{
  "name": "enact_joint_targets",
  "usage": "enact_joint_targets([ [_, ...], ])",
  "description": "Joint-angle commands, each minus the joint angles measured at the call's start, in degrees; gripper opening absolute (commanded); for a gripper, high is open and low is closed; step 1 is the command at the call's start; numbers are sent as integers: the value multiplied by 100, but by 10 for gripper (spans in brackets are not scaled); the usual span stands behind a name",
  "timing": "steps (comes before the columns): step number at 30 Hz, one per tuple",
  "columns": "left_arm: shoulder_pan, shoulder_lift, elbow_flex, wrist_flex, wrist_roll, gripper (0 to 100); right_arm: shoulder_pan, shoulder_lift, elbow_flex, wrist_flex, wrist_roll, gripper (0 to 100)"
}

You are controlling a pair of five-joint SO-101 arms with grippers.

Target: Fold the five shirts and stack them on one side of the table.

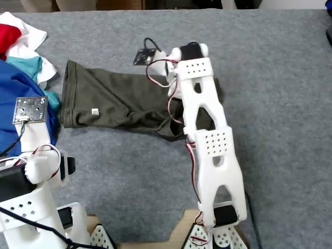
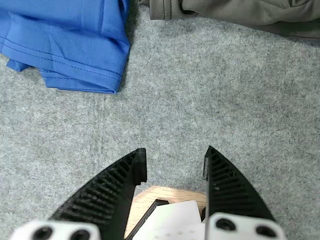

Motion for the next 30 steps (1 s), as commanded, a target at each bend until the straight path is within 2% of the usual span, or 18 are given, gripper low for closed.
enact_joint_targets([
  [1,26,-4,26,44,-53,201,435,48,-734,-70,-563,171],
  [4,18,-4,35,44,-53,201,734,40,-1095,105,-862,171],
  [8,18,-13,35,44,-53,201,945,13,-1367,369,-844,171],
  [13,18,-40,35,44,-53,200,1077,-593,-690,378,-844,171],
  [17,18,-40,35,44,-53,200,1015,-1877,1095,369,-809,171],
  [22,18,-40,35,44,-53,199,769,-3943,4127,360,-149,171],
  [26,18,-40,35,44,-53,200,330,-5429,6167,255,158,171],
  [30,18,-40,35,44,-53,200,-321,-6422,7521,-53,-9,171],
])
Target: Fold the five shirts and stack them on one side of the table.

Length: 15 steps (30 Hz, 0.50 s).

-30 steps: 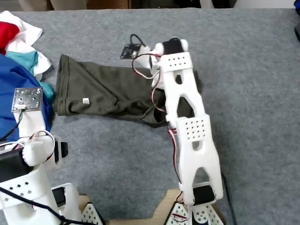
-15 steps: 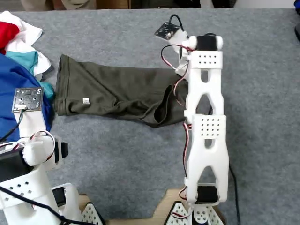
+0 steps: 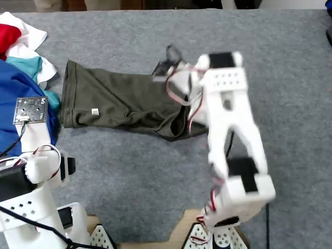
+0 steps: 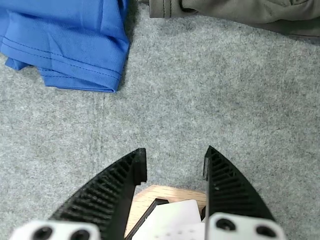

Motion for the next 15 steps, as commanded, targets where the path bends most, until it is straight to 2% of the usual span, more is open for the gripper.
enact_joint_targets([
  [1,26,-31,0,44,-44,200,-629,-1130,1147,-308,-255,171],
  [8,18,-31,0,44,-26,198,-1516,-1376,1930,-1257,-2101,171],
  [15,18,-40,0,44,-18,198,-1657,-1376,1982,-2084,-3262,171],
])
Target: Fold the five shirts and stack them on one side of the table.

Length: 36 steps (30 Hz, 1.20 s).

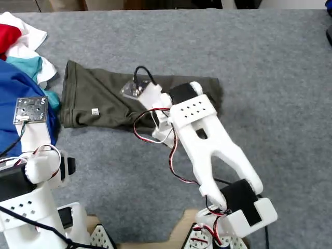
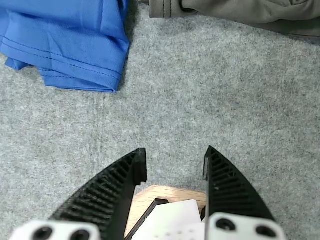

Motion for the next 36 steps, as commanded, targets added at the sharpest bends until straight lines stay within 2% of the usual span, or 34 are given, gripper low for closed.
enact_joint_targets([
  [1,18,-40,0,44,-18,198,-66,-330,22,-448,-484,171],
  [6,18,-40,0,44,-18,198,-66,-66,22,-668,-905,171],
  [12,9,-40,0,44,-18,198,286,470,-13,-527,-897,168],
  [16,9,-40,0,44,-26,198,541,523,-13,-492,-897,98],
  [19,18,-40,0,44,-35,200,523,532,13,-343,-879,68],
  [36,18,-22,0,44,-18,196,435,585,215,-703,-897,69],
])
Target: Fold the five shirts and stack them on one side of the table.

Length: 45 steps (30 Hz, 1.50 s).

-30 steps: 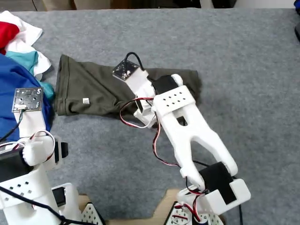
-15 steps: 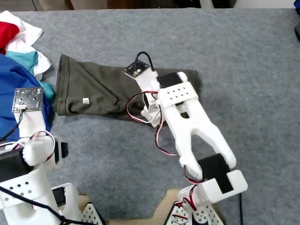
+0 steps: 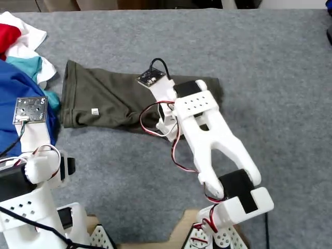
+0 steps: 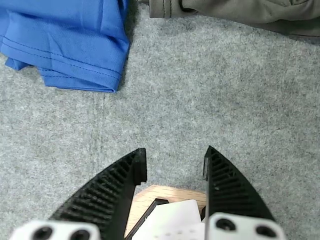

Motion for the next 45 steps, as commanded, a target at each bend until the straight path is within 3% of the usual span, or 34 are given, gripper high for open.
enact_joint_targets([
  [1,18,-22,0,44,-18,196,-13,13,163,-290,-35,69],
  [25,18,4,0,44,-35,197,22,813,207,-853,-440,30],
  [45,18,-13,9,44,-44,197,101,848,-1938,-580,-387,5],
])
